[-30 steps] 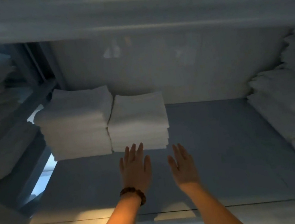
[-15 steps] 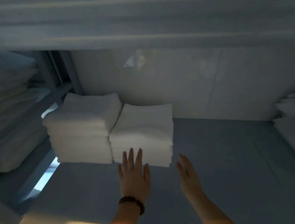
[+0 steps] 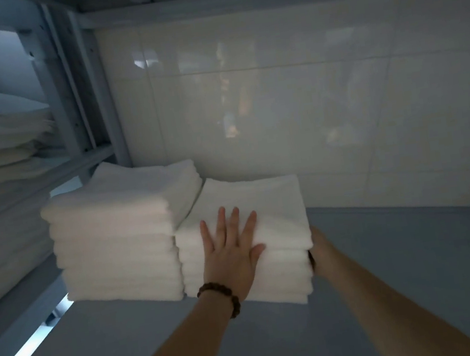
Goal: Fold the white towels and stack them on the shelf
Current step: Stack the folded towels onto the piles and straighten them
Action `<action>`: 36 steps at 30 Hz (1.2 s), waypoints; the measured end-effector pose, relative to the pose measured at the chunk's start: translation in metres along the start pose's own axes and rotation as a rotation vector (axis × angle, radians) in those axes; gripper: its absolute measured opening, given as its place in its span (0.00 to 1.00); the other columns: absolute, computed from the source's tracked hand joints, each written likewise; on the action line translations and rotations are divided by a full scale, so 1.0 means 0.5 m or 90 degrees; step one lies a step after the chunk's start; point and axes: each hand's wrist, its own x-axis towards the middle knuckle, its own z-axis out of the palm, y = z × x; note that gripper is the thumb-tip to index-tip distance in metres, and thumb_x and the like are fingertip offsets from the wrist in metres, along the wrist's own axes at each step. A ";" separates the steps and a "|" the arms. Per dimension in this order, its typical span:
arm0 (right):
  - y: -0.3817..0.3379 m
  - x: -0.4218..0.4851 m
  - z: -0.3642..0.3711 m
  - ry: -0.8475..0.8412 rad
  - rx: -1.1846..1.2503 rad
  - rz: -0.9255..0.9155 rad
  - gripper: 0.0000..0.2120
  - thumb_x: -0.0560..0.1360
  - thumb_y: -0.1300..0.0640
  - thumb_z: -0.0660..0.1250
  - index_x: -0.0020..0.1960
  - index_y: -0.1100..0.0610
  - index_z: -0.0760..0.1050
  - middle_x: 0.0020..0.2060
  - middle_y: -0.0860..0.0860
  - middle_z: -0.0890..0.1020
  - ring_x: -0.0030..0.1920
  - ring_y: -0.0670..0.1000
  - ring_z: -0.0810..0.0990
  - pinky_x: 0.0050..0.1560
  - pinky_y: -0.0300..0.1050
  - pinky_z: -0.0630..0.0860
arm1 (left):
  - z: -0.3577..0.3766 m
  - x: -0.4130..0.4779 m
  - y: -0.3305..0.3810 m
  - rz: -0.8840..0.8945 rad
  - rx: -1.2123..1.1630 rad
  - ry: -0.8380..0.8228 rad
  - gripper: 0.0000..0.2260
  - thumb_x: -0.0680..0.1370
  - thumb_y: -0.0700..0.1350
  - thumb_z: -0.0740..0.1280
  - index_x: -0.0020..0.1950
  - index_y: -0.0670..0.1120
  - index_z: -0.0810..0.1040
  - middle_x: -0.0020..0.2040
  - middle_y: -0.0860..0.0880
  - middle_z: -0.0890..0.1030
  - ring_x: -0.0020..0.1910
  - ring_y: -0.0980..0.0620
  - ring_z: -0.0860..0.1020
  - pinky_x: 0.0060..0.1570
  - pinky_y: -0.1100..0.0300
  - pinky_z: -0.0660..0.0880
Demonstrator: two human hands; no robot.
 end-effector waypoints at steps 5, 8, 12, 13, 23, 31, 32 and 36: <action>-0.014 0.036 0.010 -0.069 0.029 0.023 0.25 0.77 0.37 0.54 0.55 0.55 0.78 0.43 0.52 0.86 0.41 0.50 0.85 0.36 0.39 0.80 | 0.009 0.010 -0.009 0.025 -0.008 0.019 0.26 0.80 0.61 0.45 0.71 0.50 0.66 0.68 0.43 0.71 0.71 0.39 0.64 0.68 0.31 0.53; -0.066 0.030 0.009 -0.042 -0.153 -0.019 0.27 0.80 0.40 0.51 0.67 0.58 0.70 0.64 0.55 0.76 0.62 0.54 0.76 0.63 0.46 0.72 | 0.015 0.017 -0.026 0.069 0.000 0.057 0.29 0.77 0.66 0.49 0.70 0.50 0.67 0.65 0.45 0.73 0.68 0.40 0.67 0.68 0.31 0.51; -0.149 0.029 0.053 -0.060 -0.753 -0.332 0.23 0.81 0.47 0.51 0.75 0.52 0.58 0.75 0.51 0.59 0.76 0.51 0.53 0.75 0.50 0.47 | 0.013 0.036 -0.047 0.092 -0.013 0.098 0.31 0.72 0.71 0.55 0.66 0.52 0.70 0.60 0.49 0.76 0.62 0.44 0.72 0.68 0.34 0.52; -0.144 0.035 0.072 -0.153 -0.914 -0.316 0.23 0.81 0.43 0.50 0.75 0.46 0.56 0.76 0.47 0.56 0.76 0.49 0.49 0.74 0.56 0.41 | 0.014 0.040 -0.053 0.098 -0.016 0.103 0.31 0.72 0.71 0.56 0.64 0.52 0.71 0.58 0.49 0.77 0.60 0.44 0.74 0.68 0.35 0.55; -0.153 0.143 0.080 -0.096 -1.308 -0.272 0.30 0.74 0.30 0.41 0.74 0.37 0.46 0.76 0.41 0.45 0.76 0.49 0.40 0.67 0.71 0.33 | -0.009 0.042 -0.056 0.066 -0.064 0.144 0.28 0.77 0.66 0.52 0.55 0.47 0.81 0.52 0.47 0.83 0.54 0.44 0.79 0.63 0.41 0.68; -0.161 0.148 0.014 0.066 -0.882 -0.157 0.29 0.80 0.39 0.48 0.77 0.48 0.48 0.77 0.50 0.47 0.77 0.54 0.46 0.75 0.59 0.44 | -0.023 0.044 -0.065 -0.050 -0.054 0.071 0.32 0.77 0.64 0.43 0.58 0.47 0.79 0.57 0.46 0.82 0.61 0.44 0.76 0.66 0.44 0.65; -0.156 0.131 0.011 0.078 -0.713 -0.169 0.28 0.80 0.41 0.50 0.76 0.51 0.51 0.77 0.52 0.52 0.76 0.54 0.51 0.75 0.55 0.48 | -0.024 0.043 -0.062 -0.045 -0.054 0.081 0.31 0.78 0.64 0.44 0.60 0.47 0.79 0.59 0.44 0.80 0.62 0.42 0.75 0.67 0.42 0.65; -0.068 0.057 0.034 0.020 -0.082 -0.072 0.26 0.80 0.43 0.54 0.71 0.58 0.66 0.68 0.56 0.72 0.67 0.55 0.72 0.70 0.52 0.66 | -0.002 0.031 -0.033 0.027 -0.036 0.093 0.28 0.79 0.62 0.46 0.65 0.47 0.74 0.61 0.42 0.78 0.62 0.40 0.74 0.66 0.39 0.62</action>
